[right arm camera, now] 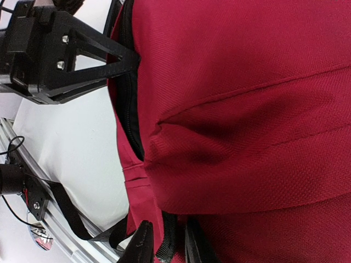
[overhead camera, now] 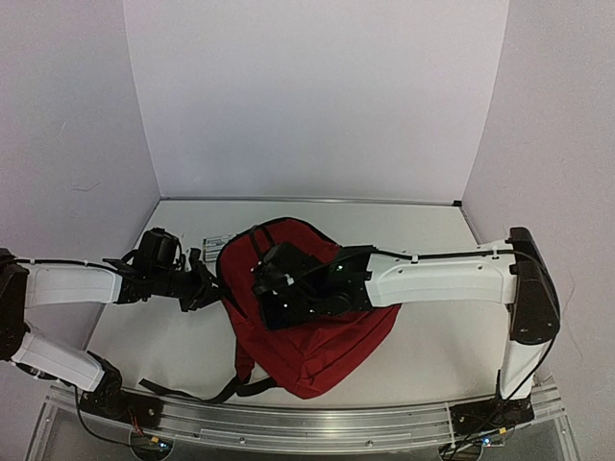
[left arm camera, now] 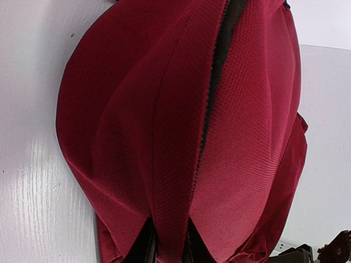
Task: Pack the student bag
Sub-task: Unzip the student bag at the center of the board.
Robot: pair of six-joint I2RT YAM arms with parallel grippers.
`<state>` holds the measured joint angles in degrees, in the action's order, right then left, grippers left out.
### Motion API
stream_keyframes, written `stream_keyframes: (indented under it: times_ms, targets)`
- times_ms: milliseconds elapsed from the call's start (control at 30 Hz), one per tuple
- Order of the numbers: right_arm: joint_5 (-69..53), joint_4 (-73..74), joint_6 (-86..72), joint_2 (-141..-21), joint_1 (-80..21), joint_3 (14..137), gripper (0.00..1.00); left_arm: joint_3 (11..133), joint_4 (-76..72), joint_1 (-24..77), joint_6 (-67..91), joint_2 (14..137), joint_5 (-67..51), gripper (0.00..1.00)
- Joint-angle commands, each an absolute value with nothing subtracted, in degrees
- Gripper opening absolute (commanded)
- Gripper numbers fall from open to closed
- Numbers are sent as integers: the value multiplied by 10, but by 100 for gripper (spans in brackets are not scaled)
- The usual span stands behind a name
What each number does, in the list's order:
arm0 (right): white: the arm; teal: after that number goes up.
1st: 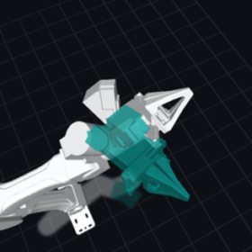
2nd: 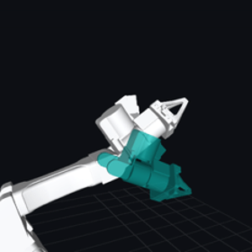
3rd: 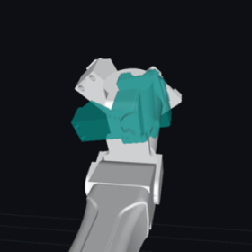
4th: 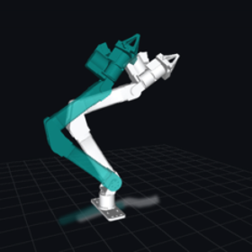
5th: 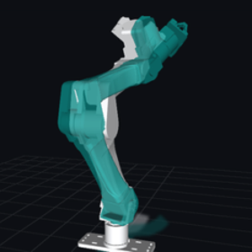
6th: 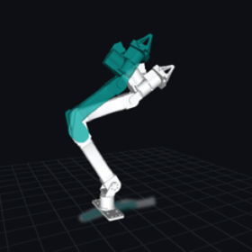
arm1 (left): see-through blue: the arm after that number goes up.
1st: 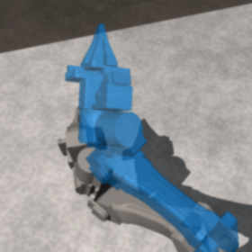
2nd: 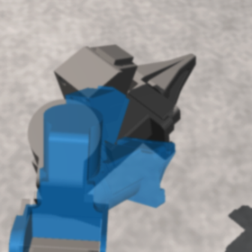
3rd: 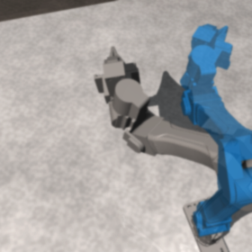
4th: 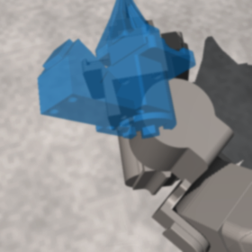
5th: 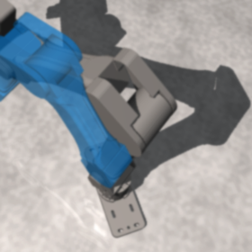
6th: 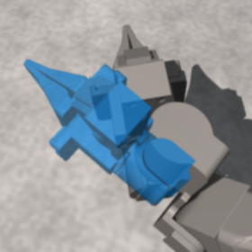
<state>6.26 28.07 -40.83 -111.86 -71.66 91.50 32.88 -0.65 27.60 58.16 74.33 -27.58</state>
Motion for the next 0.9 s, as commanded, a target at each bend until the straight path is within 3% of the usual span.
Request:
stream_keyframes:
  times_ms: [0,133,533,867]
  targets:
    - [100,294,-413,-1126,-716,937,14,328,-32,278,580,748,-281,8]
    - [110,296,-414,-1118,-716,939,0,336,-3,278,577,753,-262,0]
    - [174,358,-386,-1053,-702,934,0,367,101,278,528,718,-185,0]
    - [172,379,-330,-1015,-602,888,0,353,137,277,511,686,-148,0]
